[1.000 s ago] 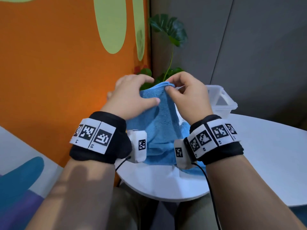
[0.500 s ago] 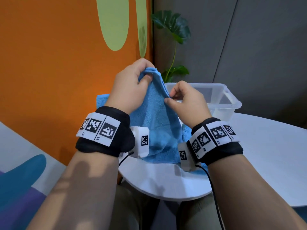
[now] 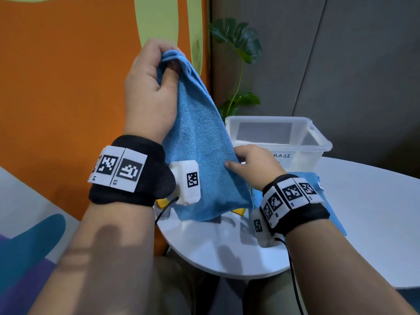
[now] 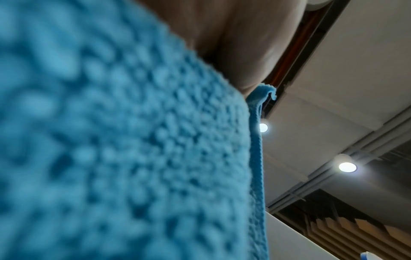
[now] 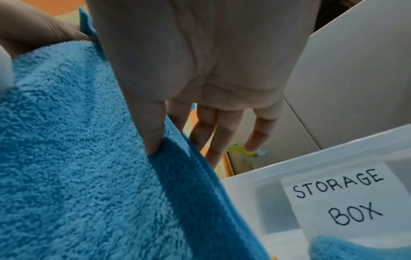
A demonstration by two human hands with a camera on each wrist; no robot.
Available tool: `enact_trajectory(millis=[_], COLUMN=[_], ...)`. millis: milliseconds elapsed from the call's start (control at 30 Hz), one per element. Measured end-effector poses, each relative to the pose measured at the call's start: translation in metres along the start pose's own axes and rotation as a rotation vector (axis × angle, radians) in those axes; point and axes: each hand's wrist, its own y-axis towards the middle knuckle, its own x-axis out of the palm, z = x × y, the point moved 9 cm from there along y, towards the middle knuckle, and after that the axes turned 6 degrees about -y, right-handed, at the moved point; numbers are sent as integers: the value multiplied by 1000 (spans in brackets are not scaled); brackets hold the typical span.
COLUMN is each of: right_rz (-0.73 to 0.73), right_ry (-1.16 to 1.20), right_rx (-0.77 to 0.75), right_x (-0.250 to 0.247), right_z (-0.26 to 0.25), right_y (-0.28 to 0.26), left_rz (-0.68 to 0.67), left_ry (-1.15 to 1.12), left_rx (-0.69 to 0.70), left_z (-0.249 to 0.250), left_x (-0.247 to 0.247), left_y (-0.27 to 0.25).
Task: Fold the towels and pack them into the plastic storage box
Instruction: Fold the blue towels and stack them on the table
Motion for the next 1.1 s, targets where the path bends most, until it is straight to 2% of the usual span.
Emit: enact_trajectory(millis=[167,300,633,800,1100], right_rz=[178,186,337,395,597], right_ry=[-71,-224,-190,-140,124], right_rx=[97,197,465,464,416], right_x=[-30,-42,-62,-68,-89], right_z=[13,25,61,67,70], right_y=[-4,-8,-20,-18,-29], left_rz=[126,230,278,287,320], left_ry=[78,81,184,185,182], left_rx=[-70,-114,-330,-440,-569], left_z=[-25,-39,-88,-113,-135], left_x=[-29,-51,-63,-63,-67], left_y=[1,2,-19,-30,-41])
